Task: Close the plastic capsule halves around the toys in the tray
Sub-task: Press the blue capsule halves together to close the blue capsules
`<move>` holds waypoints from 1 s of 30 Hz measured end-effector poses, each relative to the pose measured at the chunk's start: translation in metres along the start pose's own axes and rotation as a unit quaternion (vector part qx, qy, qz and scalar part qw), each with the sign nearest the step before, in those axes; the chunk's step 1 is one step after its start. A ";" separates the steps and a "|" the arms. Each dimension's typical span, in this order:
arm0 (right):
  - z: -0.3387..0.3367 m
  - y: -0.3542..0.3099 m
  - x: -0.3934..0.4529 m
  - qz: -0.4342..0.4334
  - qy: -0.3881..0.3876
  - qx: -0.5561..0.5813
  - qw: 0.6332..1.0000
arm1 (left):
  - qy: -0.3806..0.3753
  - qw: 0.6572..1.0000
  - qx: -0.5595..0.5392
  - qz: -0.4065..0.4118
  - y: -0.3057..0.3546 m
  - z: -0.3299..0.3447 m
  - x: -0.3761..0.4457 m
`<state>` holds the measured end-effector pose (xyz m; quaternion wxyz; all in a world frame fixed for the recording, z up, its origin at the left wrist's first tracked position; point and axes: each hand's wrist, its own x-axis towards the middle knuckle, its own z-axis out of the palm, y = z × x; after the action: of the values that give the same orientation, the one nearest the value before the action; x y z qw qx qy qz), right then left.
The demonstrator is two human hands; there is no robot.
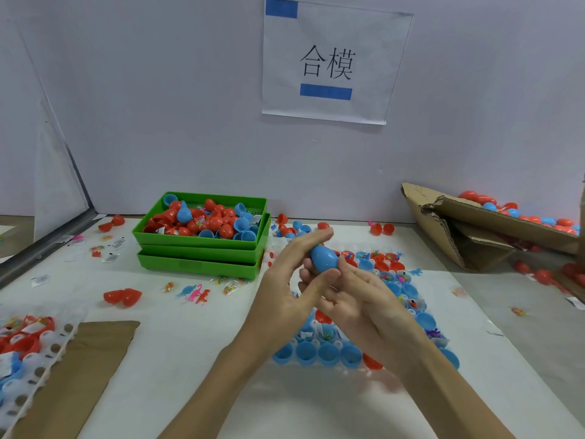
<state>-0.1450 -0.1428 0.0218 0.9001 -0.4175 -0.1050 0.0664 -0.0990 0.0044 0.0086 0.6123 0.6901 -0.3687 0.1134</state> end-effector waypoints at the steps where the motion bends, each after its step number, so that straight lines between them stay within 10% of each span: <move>1: 0.000 0.000 0.000 0.002 -0.003 0.002 1.000 | -0.003 1.000 0.017 0.009 0.000 0.002 -0.001; 30: -0.003 0.002 -0.002 0.011 -0.049 -0.010 0.999 | -0.007 0.996 0.064 0.057 -0.004 0.003 -0.004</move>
<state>-0.1467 -0.1444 0.0183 0.8888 -0.4241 -0.1450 0.0954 -0.0996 0.0033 0.0026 0.5569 0.7064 -0.4038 0.1666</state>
